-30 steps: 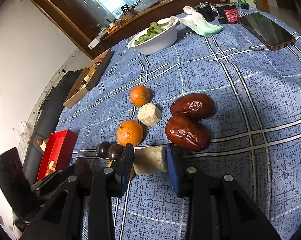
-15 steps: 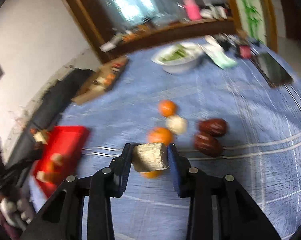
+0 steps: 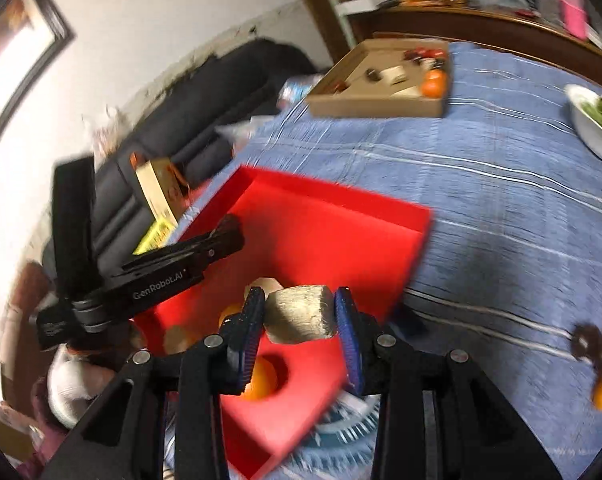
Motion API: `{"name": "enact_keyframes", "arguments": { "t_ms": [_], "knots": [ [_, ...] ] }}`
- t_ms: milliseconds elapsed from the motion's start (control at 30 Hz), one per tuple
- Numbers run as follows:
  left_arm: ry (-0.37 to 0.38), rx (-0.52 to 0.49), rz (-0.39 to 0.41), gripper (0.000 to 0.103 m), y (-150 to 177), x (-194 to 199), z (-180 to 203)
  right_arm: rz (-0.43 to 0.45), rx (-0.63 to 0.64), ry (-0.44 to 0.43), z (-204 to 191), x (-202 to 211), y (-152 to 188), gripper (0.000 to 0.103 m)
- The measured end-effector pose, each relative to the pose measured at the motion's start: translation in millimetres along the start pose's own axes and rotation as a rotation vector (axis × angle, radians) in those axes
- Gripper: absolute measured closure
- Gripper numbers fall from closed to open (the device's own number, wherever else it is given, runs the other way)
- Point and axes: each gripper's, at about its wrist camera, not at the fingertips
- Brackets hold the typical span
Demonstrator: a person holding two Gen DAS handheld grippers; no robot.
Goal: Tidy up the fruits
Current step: 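Carry the red date with the left gripper while the right gripper carries the beige piece to the tray, then grasp a dark round fruit with the left gripper while the right gripper grasps an orange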
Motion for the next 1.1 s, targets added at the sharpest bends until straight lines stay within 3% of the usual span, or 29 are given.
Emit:
{"name": "enact_keyframes", "arguments": {
  "t_ms": [67,200,333,433,533,600,700,867,1100],
  "knots": [
    [0.012,0.018,-0.008,0.071,2,-1,-4,-0.021,0.056,0.056,-11,-21,-1,0.068],
    [0.022,0.054,-0.010,0.070,4,2,-11,-0.045,0.090,0.086,-13,-39,3,0.068],
    [0.038,0.096,0.028,0.059,2,19,-17,-0.019,0.109,0.099,-16,-40,4,0.067],
    [0.039,0.103,0.072,0.053,4,39,-13,0.011,0.110,0.088,-18,-28,3,0.063],
    [0.033,0.096,0.128,0.037,10,66,1,0.062,0.084,0.072,-13,-2,6,0.061],
    [0.087,0.093,0.181,0.034,18,87,15,0.098,0.062,0.067,-9,16,11,0.055],
    [0.174,0.083,0.208,0.034,31,105,38,0.146,0.039,0.084,6,46,26,0.055],
    [0.273,0.067,0.128,0.035,52,103,80,0.177,-0.060,0.154,57,90,60,0.051],
    [0.276,-0.027,0.034,0.035,77,88,132,0.197,-0.225,0.279,152,145,101,0.051]
  ]
}}
Point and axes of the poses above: each gripper's, at about its wrist camera, not at the fingertips, and x roughly against the way its jaws point, z to its right, y to its underside, and after that the axes turned 7 degrees about z, right-handed
